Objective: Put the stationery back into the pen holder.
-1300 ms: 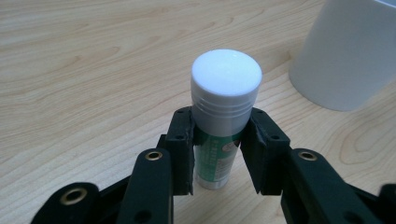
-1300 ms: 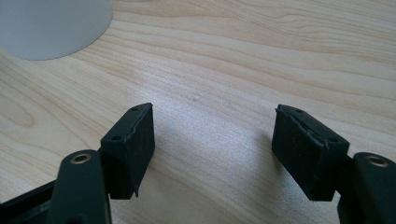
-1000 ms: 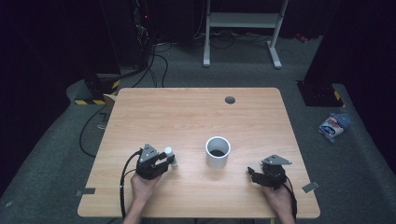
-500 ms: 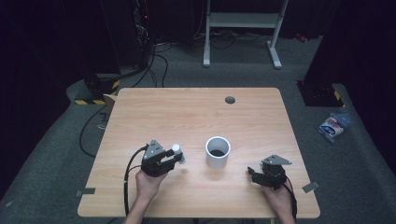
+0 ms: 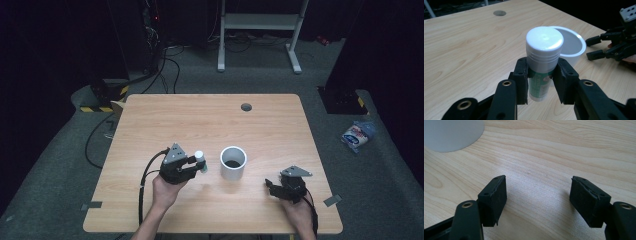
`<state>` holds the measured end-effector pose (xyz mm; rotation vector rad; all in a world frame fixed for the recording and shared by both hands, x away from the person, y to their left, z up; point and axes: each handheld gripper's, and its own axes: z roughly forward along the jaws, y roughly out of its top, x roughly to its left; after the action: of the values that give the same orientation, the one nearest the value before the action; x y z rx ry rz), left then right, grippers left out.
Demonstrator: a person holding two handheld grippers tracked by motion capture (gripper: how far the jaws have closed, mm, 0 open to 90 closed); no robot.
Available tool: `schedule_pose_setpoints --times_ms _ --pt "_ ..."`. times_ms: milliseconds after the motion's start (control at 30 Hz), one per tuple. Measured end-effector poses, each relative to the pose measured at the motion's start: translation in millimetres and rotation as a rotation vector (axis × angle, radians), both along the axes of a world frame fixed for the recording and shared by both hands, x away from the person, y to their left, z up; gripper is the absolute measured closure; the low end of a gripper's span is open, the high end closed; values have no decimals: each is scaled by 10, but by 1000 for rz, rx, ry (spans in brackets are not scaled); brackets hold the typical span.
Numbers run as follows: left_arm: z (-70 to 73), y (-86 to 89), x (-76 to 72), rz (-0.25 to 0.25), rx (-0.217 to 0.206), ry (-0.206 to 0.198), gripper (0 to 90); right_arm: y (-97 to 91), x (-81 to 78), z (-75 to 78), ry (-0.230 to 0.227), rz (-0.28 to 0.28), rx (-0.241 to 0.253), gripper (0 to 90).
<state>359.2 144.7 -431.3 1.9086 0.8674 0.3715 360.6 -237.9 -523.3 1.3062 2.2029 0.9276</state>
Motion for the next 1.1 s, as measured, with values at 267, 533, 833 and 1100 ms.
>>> schedule_pose_setpoints --times_ms 267,533,833,1100 --pt "155 -106 60 -39 -23 -22 653 0 0 0 0 0 0 299" --pt "246 -205 147 -72 -68 -5 653 1 0 0 0 -1 1 299" --pt "339 -345 203 -105 -56 -14 653 4 -2 0 -1 -3 2 298" --pt "368 -516 290 -133 -51 -21 652 3 -2 -1 -2 -2 1 299"
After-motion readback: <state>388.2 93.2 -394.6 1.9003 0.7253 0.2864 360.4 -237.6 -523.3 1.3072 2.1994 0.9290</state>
